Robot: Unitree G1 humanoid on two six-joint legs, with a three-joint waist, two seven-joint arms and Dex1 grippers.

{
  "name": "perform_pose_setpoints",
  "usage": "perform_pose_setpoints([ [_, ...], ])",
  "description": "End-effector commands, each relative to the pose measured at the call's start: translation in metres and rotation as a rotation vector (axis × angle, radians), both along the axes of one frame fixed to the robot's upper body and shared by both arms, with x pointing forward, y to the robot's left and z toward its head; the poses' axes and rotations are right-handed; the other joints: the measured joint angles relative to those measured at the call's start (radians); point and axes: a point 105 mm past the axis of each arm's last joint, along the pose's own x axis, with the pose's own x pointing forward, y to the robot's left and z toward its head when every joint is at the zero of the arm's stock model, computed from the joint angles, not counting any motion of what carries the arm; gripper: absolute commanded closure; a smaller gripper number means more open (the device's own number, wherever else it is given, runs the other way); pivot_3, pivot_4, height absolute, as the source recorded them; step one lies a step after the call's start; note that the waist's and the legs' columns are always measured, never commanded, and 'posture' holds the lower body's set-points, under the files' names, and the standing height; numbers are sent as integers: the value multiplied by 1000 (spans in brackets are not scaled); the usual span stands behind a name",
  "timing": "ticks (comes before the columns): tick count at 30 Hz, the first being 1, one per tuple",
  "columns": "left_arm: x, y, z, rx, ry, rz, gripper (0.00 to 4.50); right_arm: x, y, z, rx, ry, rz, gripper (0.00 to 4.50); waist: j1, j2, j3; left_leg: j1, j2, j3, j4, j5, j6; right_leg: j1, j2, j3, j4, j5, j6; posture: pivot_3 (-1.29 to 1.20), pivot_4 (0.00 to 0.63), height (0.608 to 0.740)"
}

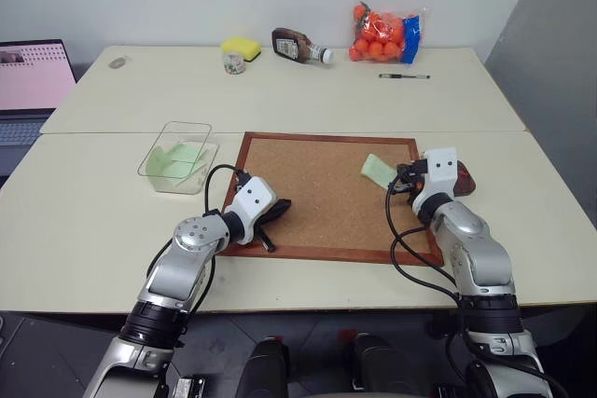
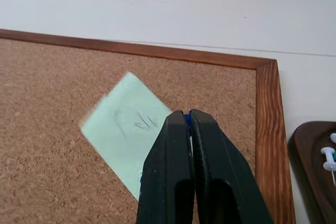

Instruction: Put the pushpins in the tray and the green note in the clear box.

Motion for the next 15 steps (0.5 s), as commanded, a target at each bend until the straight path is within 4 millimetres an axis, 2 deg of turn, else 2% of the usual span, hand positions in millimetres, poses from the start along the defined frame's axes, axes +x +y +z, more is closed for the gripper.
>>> perform_pose_setpoints([
  [1,-4,10,-23,66,72,29,4500,2,0,28,20,-110,1,4477,0,0,0,0,0,0,0,0,0,0,0,0,0,0,0,0,150,740],
  [6,-4,10,-23,67,72,34,4500,1,-13,39,3,-150,-43,4477,0,0,0,0,0,0,0,0,0,0,0,0,0,0,0,0,150,740],
  [8,-4,10,-24,67,72,36,4500,-2,-25,40,-17,-153,-74,4477,0,0,0,0,0,0,0,0,0,0,0,0,0,0,0,0,150,740],
  [12,-5,10,-24,70,73,34,4500,-11,-61,30,-101,-106,-170,4477,1,0,0,0,0,0,0,0,0,0,0,0,0,0,0,0,150,740],
  [15,-5,10,-24,72,73,31,4500,-13,-77,24,-125,-74,-219,4477,1,1,-1,0,0,0,0,0,0,0,0,0,0,0,0,0,150,740],
])
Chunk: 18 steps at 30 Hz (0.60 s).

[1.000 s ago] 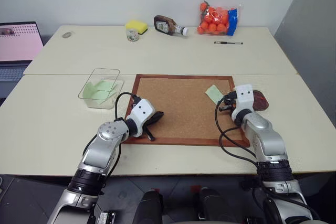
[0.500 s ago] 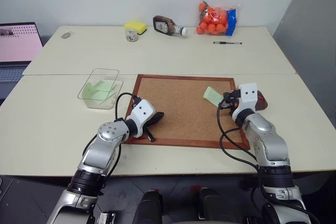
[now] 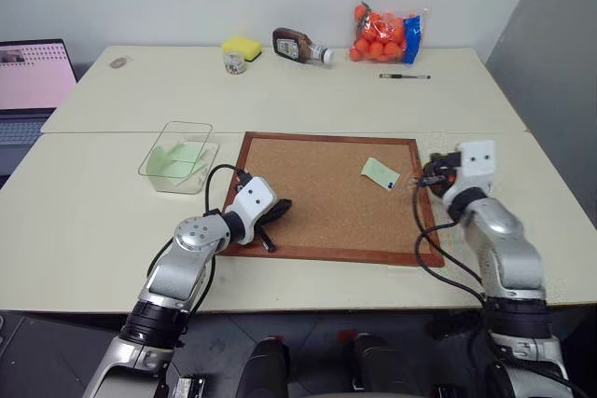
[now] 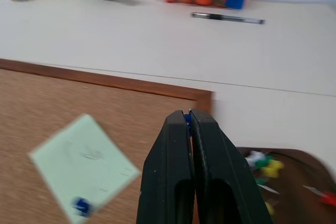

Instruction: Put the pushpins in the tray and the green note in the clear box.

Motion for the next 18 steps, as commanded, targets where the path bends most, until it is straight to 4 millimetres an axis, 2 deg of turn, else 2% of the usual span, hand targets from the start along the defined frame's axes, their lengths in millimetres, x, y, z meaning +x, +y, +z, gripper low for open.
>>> perform_pose_setpoints([
  [1,-5,9,-24,65,78,26,4500,-4,-23,4,-28,-1,-77,4477,-1,1,-1,0,0,0,0,0,0,0,0,0,0,0,0,0,150,740],
  [6,-3,7,-24,66,75,19,4500,-3,-37,-12,-63,72,-112,4477,-2,2,-1,2,0,1,0,0,0,1,0,1,0,0,0,0,150,740],
  [13,-2,7,-24,66,73,15,4500,4,-43,-21,-71,106,-129,4477,-1,3,-2,2,0,1,0,0,0,1,0,1,0,0,0,0,150,740],
  [18,-3,7,-24,65,72,16,4500,7,-44,-22,-75,117,-126,3374,-2,3,-2,2,0,1,0,0,0,1,0,1,0,0,1,0,150,740],
])
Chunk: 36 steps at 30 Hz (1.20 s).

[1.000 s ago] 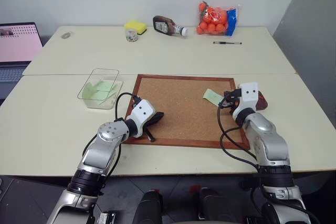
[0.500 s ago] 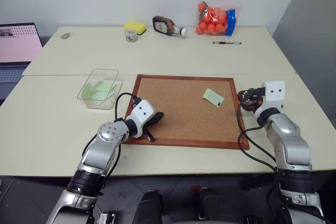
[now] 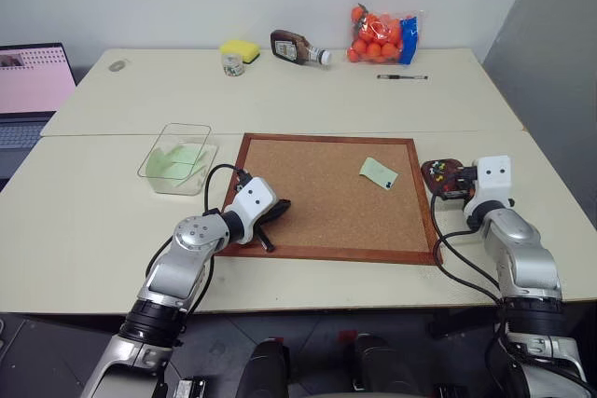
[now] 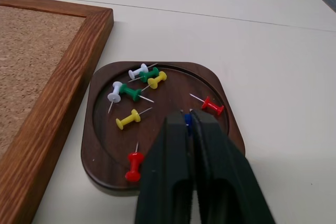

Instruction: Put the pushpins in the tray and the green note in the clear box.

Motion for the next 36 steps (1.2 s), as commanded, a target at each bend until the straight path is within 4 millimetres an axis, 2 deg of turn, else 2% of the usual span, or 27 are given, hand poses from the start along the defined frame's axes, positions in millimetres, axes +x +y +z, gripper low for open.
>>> perform_pose_setpoints([
  [1,-4,6,-22,47,74,26,4500,4,-1,15,-22,-45,7,3154,0,0,0,0,0,0,0,0,0,0,0,0,0,0,0,0,150,740],
  [7,-5,6,-23,47,74,25,4500,3,-1,19,-23,-52,11,2008,0,0,0,0,0,0,0,0,0,0,0,0,0,0,0,0,150,740],
  [11,-5,5,-23,47,73,24,4500,1,2,27,-1,-81,23,2008,0,0,0,0,0,0,0,0,0,0,0,0,0,0,0,0,150,740],
  [15,-5,5,-23,49,72,24,4500,-9,9,49,48,-162,64,2008,0,0,0,0,0,0,0,0,0,0,0,0,0,0,0,0,150,740],
  [17,-5,6,-23,50,72,24,4500,-13,18,54,71,-174,110,2008,1,0,0,0,0,0,0,0,0,0,0,0,0,0,0,0,150,740],
  [19,-5,6,-23,51,71,25,4500,-19,39,56,91,-174,218,2008,1,0,0,0,0,0,0,0,0,0,0,0,0,0,0,0,150,740],
  [22,-5,6,-22,50,70,26,4500,-28,75,53,98,-165,378,2008,0,0,0,0,0,0,0,0,0,0,0,0,0,0,0,0,150,740],
  [26,-4,6,-22,51,69,26,4500,-29,96,42,105,-135,434,2008,0,0,0,0,0,0,0,0,0,0,0,0,0,0,0,0,150,740],
  [30,-3,6,-22,52,67,25,4500,-22,108,29,109,-105,445,2008,1,0,0,0,0,0,0,0,0,0,0,0,0,0,0,0,150,740],
  [36,-2,7,-20,55,64,23,4500,-11,115,19,78,-85,457,2008,0,0,0,0,0,0,0,0,0,0,0,0,0,0,0,0,150,740],
])
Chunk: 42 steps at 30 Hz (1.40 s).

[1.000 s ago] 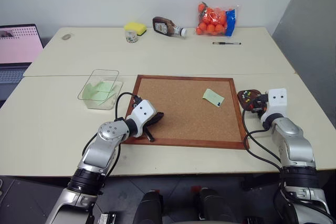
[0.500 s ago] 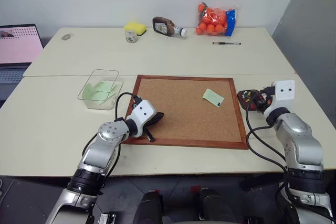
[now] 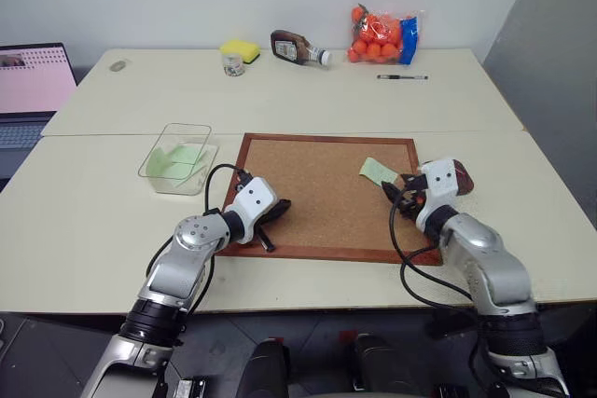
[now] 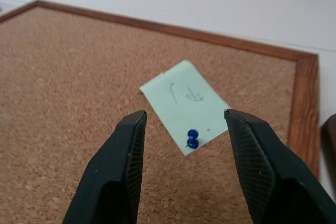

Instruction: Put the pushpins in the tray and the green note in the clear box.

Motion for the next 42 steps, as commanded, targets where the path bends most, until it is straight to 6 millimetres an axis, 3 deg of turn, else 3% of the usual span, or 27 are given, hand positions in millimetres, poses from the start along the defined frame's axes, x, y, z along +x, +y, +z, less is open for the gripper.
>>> perform_pose_setpoints([
  [1,-2,7,-20,51,63,25,4500,9,4,13,-25,-71,14,2008,0,0,0,0,0,0,0,0,0,0,0,0,0,0,0,0,150,740],
  [11,-2,7,-19,51,60,27,4500,19,-2,4,-37,-53,-9,2008,0,0,0,0,0,0,0,0,0,0,0,0,0,0,0,0,150,740],
  [24,-3,6,-19,50,60,28,4500,20,-4,6,-19,-54,-17,4461,0,0,0,0,0,0,0,0,0,0,0,0,0,0,0,0,150,740],
  [28,-3,7,-20,50,61,29,4500,18,-3,14,-4,-80,-4,4461,0,0,0,0,0,0,0,0,0,0,0,0,0,0,0,0,150,740],
  [38,-3,8,-22,44,70,37,4500,8,6,65,55,-257,66,4461,0,0,0,0,0,0,0,0,0,0,0,0,0,0,0,0,150,740],
  [42,-2,10,-22,47,71,48,4500,7,6,73,64,-277,73,4461,0,0,0,0,0,0,0,0,0,0,0,0,0,0,0,0,150,740],
])
